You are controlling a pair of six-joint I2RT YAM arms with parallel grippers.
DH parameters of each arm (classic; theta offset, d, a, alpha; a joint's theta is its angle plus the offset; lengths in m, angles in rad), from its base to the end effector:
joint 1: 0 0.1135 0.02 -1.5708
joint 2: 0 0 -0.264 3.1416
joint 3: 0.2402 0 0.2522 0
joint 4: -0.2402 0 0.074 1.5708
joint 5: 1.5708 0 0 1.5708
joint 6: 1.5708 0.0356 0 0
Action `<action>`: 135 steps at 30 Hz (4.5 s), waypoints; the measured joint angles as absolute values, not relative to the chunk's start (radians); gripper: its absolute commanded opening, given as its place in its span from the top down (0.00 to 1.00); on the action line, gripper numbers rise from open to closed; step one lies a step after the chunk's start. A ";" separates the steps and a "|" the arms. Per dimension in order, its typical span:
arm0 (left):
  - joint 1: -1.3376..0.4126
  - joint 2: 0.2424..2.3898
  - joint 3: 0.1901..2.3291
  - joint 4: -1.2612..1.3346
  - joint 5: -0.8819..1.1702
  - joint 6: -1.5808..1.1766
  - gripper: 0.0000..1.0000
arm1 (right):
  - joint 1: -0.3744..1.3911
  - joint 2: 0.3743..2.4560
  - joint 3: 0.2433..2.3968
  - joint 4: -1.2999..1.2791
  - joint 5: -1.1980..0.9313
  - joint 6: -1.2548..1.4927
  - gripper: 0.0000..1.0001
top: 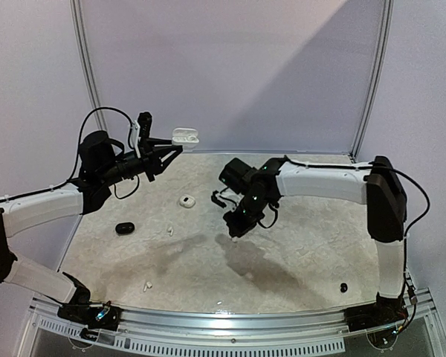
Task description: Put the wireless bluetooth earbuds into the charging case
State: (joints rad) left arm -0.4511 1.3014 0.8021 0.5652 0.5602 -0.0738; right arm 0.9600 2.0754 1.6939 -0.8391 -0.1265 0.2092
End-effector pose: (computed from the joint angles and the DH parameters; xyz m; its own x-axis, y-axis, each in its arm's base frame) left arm 0.2594 -0.1467 0.3102 -0.0033 -0.0678 -0.9977 0.8486 0.5277 -0.0387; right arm 0.2457 0.3588 0.2064 -0.7009 -0.6419 -0.3110 -0.7073 0.6817 0.1872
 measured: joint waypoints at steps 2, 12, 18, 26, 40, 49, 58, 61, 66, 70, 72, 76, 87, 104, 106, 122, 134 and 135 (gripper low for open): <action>-0.451 1.301 0.802 0.574 0.593 -0.072 1.00 | 0.960 1.995 1.724 -0.849 -0.084 0.163 1.00; -0.451 1.303 0.803 0.676 0.868 -0.096 1.00 | 0.965 1.549 1.880 -0.745 0.099 -0.036 1.00; -0.462 1.315 0.826 0.669 0.996 -0.076 1.00 | 1.034 1.596 2.024 -0.689 0.087 -0.141 1.00; -0.488 1.318 0.839 0.635 1.038 -0.046 1.00 | 1.112 1.822 2.182 -0.746 0.028 -0.291 1.00; -0.495 1.326 0.839 0.585 1.040 -0.011 1.00 | 1.119 1.888 2.217 -0.817 -0.013 -0.358 1.00; -0.496 1.326 0.839 0.583 1.039 -0.010 1.00 | 1.120 1.905 2.218 -0.827 0.033 -0.364 1.00; -0.496 1.327 0.839 0.553 1.027 -0.010 1.00 | 1.128 1.923 2.219 -0.841 0.048 -0.406 1.00; -0.496 1.327 0.839 0.550 1.028 -0.010 1.00 | 1.130 1.927 2.220 -0.850 0.046 -0.418 1.00; -0.496 1.327 0.839 0.541 1.031 0.016 1.00 | 1.131 1.935 2.221 -0.858 0.041 -0.434 0.96; -0.496 1.327 0.840 0.538 1.039 0.047 1.00 | 1.131 1.942 2.231 -0.865 0.044 -0.444 0.73; -0.496 1.327 0.841 0.537 1.038 0.053 1.00 | 1.132 1.945 2.234 -0.869 0.047 -0.438 0.68; -0.496 1.327 0.843 0.531 1.032 0.059 1.00 | 1.133 1.953 2.234 -0.878 0.057 -0.435 0.66; -0.496 1.326 0.843 0.506 0.957 0.036 1.00 | 1.133 1.924 2.236 -0.821 0.008 -0.381 0.61; -0.507 1.266 0.812 0.433 0.796 0.370 1.00 | 1.069 1.973 2.210 -0.558 0.291 -0.037 0.63; -0.508 1.266 0.812 0.431 0.765 0.371 1.00 | 1.076 2.018 2.182 -0.583 0.314 -0.017 0.63; -0.482 1.290 0.870 0.303 0.687 0.158 1.00 | 0.993 1.918 2.089 -0.733 0.544 0.175 0.54; -0.081 1.814 1.614 -0.497 0.701 -0.096 1.00 | 0.765 1.821 1.715 -0.795 0.426 0.437 0.44; -0.052 1.878 1.654 -0.542 0.707 -0.141 1.00 | 0.769 1.821 1.712 -0.797 0.412 0.445 0.44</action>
